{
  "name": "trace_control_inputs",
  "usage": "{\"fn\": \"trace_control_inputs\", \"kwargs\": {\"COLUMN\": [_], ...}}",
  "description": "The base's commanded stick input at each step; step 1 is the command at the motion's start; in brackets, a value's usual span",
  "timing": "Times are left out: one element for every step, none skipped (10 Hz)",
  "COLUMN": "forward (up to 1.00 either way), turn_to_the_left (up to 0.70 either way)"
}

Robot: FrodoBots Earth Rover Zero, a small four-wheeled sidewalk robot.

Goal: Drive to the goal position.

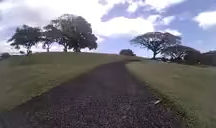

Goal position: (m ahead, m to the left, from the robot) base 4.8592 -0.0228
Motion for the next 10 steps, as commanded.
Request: {"fn": "trace_control_inputs", "kwargs": {"forward": [0.50,0.50,0.50,0.50,0.50,0.50,0.50,0.50,0.50,0.50], "turn_to_the_left": [0.00,-0.31,-0.50,-0.50,-0.50,-0.50,-0.50,-0.50,-0.49,0.00]}}
